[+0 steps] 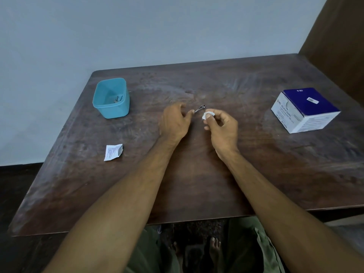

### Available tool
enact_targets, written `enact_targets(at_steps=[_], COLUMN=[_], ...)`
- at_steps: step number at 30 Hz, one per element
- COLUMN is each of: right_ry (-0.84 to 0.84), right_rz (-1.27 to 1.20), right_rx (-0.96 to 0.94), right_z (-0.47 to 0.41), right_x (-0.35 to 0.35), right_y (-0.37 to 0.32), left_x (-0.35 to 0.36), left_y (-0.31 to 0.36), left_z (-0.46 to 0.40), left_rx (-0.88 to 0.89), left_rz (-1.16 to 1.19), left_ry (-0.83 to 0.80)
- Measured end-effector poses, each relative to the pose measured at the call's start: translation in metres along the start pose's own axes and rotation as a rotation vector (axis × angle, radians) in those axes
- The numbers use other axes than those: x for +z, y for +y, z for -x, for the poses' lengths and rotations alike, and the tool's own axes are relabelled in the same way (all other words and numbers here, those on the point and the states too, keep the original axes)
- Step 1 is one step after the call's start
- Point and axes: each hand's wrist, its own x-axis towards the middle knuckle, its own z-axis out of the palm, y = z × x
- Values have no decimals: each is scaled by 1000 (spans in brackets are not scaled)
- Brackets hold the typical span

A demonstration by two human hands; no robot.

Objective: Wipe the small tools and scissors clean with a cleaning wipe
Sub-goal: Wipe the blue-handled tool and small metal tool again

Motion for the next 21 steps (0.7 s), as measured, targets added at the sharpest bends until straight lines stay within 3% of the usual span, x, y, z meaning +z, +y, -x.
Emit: enact_targets(at_steps=[5, 12, 21], right_ry=[9, -2, -17], right_rz=[-18, -14, 54], right_rx=[-13, -28, -39], right_z=[-1, -2, 3], right_x=[2, 2, 1], right_y=[3, 4, 2], left_x=[20, 18, -17], left_y=[6, 10, 4], left_z=[-8, -4, 46], left_rx=[30, 60, -352], left_rz=[-164, -139, 685], left_ry=[-42, -12, 10])
